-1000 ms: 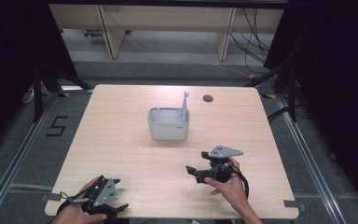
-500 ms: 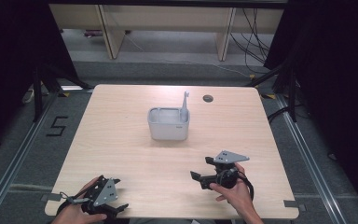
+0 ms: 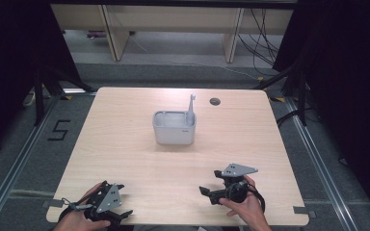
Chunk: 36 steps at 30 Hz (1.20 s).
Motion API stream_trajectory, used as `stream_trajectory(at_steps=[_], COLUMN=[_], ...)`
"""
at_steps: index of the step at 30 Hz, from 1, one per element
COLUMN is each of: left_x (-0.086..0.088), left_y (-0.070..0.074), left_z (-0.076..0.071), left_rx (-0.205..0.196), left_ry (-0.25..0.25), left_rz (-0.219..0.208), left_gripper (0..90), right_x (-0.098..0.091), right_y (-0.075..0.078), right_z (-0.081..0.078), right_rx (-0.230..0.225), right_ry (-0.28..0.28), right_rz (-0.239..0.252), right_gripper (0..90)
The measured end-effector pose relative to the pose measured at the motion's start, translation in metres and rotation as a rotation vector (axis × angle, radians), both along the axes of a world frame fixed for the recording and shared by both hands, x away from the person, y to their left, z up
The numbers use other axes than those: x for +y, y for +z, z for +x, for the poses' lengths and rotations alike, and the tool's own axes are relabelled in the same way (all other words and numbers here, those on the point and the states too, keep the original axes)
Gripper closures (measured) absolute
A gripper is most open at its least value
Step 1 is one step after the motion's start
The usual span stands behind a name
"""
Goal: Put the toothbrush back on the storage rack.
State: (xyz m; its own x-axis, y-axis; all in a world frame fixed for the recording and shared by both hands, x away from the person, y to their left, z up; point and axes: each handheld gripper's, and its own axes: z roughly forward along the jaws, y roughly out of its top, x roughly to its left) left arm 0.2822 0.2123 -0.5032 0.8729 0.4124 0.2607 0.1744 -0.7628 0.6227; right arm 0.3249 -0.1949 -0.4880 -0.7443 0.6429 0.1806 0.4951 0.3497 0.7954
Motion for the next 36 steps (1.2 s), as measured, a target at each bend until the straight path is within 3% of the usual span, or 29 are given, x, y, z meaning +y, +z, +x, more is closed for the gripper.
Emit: stream_trajectory(at_steps=[1, 4, 5, 9, 13, 20, 22, 23, 26, 27, 35, 36], left_x=[0.000, 0.000, 0.000, 0.000, 0.000, 0.000, 0.001, 0.000, 0.000, 0.000, 0.000, 0.000], left_y=[0.000, 0.000, 0.000, 0.000, 0.000, 0.000, 0.001, 0.000, 0.000, 0.000, 0.000, 0.000], left_z=[-0.001, -0.001, -0.001, 0.000, -0.001, -0.001, 0.000, -0.001, 0.000, -0.001, -0.001, -0.001], left_rx=[0.004, 0.006, 0.004, 0.002, 0.004, 0.005, 0.024, -0.010, -0.002, 0.004, -0.012, -0.008], left_ry=[-0.002, -0.001, -0.002, -0.003, -0.001, -0.001, -0.010, 0.011, 0.005, -0.003, 0.011, 0.010], left_rz=[-0.006, -0.018, -0.014, -0.008, -0.005, -0.016, -0.004, 0.004, 0.002, -0.004, 0.010, 0.001], left_gripper=[15.4, 15.4, 15.4, 15.4, 15.4, 15.4, 15.4, 15.4, 15.4, 15.4, 15.4, 15.4], right_x=[0.002, 0.001, 0.001, 0.001, -0.002, -0.005, -0.005, -0.006, -0.005, -0.005, -0.005, -0.005], right_y=[0.000, -0.002, -0.004, -0.003, -0.002, -0.004, -0.005, -0.005, -0.006, -0.008, -0.010, -0.010], right_z=[-0.005, -0.006, -0.009, -0.014, -0.015, -0.020, -0.024, -0.023, -0.027, -0.027, -0.032, -0.033], right_rx=[0.042, 0.011, 0.042, 0.052, 0.026, 0.031, 0.036, 0.025, 0.043, 0.020, 0.019, 0.035], right_ry=[-0.008, 0.017, 0.007, 0.007, 0.016, 0.021, 0.006, 0.018, -0.004, 0.013, 0.022, 0.019], right_rz=[0.007, -0.020, -0.022, -0.059, -0.079, -0.112, -0.136, -0.146, -0.163, -0.190, -0.212, -0.213], right_gripper=[15.7, 15.7, 15.7, 15.8, 15.8, 15.9, 15.8, 15.9, 15.9, 15.9, 15.9, 16.0])
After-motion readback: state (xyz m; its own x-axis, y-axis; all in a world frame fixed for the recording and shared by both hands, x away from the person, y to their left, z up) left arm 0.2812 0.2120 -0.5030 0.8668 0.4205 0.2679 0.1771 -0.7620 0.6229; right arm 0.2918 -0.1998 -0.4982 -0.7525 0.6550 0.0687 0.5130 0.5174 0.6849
